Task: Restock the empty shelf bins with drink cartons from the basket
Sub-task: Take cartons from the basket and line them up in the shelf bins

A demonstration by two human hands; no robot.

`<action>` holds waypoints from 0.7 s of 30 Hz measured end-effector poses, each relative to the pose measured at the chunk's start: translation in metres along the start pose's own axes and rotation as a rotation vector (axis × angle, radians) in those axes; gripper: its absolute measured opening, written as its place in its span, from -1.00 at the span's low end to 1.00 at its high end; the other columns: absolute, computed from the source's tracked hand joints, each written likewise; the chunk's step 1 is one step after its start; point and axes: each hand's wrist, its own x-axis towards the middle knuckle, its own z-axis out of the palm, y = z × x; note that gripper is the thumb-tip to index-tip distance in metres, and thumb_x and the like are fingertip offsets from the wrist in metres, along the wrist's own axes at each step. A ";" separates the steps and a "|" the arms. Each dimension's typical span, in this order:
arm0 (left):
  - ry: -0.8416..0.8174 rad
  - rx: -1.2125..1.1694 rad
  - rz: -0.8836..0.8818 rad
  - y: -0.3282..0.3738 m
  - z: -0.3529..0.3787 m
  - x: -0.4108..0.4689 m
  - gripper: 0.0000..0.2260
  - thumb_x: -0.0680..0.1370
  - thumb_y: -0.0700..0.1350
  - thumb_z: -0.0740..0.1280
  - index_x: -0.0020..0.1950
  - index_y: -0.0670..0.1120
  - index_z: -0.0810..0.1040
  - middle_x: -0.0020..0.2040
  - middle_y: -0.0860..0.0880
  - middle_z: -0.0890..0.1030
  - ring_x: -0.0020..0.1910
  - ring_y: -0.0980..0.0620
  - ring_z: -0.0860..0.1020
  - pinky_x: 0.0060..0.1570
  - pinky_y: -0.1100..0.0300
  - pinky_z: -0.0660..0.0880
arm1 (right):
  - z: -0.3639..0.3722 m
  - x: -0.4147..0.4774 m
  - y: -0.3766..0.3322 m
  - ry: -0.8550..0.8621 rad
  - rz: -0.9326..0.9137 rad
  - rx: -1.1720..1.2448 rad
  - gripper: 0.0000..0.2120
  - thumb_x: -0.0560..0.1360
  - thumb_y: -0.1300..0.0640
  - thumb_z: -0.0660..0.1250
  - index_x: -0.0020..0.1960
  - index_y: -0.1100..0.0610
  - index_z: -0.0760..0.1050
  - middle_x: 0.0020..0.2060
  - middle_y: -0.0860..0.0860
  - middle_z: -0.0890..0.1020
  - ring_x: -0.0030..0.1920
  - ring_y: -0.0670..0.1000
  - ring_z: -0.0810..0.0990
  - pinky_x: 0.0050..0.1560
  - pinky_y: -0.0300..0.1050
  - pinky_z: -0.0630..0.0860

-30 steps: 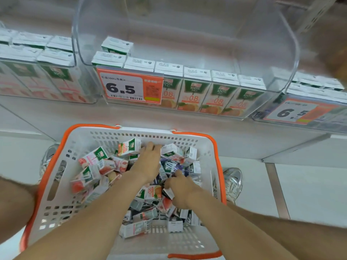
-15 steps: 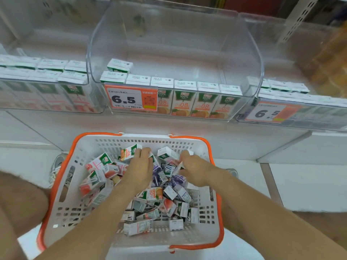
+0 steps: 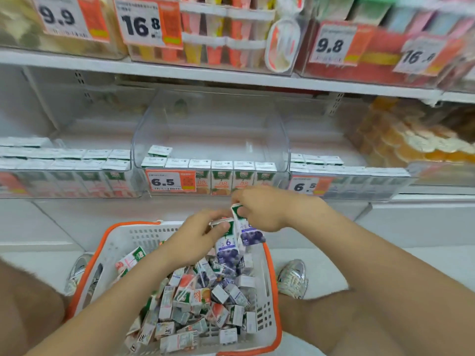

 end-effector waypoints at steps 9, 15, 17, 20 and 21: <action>0.294 -0.070 0.247 0.116 0.016 0.066 -0.73 0.72 0.07 0.23 0.37 0.07 0.58 0.21 0.14 0.63 0.11 0.10 0.63 0.12 0.03 0.57 | -0.081 -0.065 0.102 0.623 0.371 0.244 -0.69 0.52 -0.09 0.15 -0.19 0.08 0.53 -0.24 0.08 0.64 -0.17 0.20 0.58 -0.21 -0.02 0.48; 0.310 -0.023 0.339 0.166 0.030 0.117 -0.80 0.70 -0.01 0.28 0.31 0.08 0.55 0.19 0.13 0.53 0.17 0.07 0.58 0.16 0.05 0.56 | -0.064 -0.084 0.199 1.032 0.470 0.215 -0.74 0.70 0.05 0.20 0.34 0.10 0.46 0.13 0.21 0.60 0.09 0.31 0.54 0.07 0.17 0.49; 0.298 -0.021 0.375 0.181 0.036 0.132 -0.80 0.69 -0.07 0.29 0.31 0.08 0.52 0.18 0.11 0.48 0.19 0.11 0.53 0.14 0.25 0.52 | -0.059 -0.086 0.221 0.969 0.484 0.172 -0.66 0.66 0.18 0.29 0.42 0.07 0.42 0.19 0.22 0.55 0.13 0.32 0.50 0.10 0.15 0.46; 0.266 0.013 0.409 0.202 0.044 0.155 -0.79 0.69 -0.11 0.27 0.33 0.06 0.48 0.20 0.04 0.48 0.19 0.17 0.46 0.07 0.42 0.40 | -0.049 -0.086 0.243 0.854 0.499 0.111 -0.48 0.59 0.39 0.31 0.43 -0.03 0.41 0.21 0.15 0.53 0.12 0.23 0.49 0.05 0.04 0.47; 0.254 0.020 0.403 0.207 0.048 0.164 -0.79 0.70 -0.10 0.25 0.33 0.06 0.47 0.21 0.03 0.49 0.18 0.18 0.46 0.06 0.43 0.37 | -0.045 -0.085 0.248 0.825 0.483 0.117 -0.45 0.57 0.43 0.30 0.43 -0.05 0.42 0.20 0.11 0.52 0.10 0.17 0.50 0.00 -0.12 0.47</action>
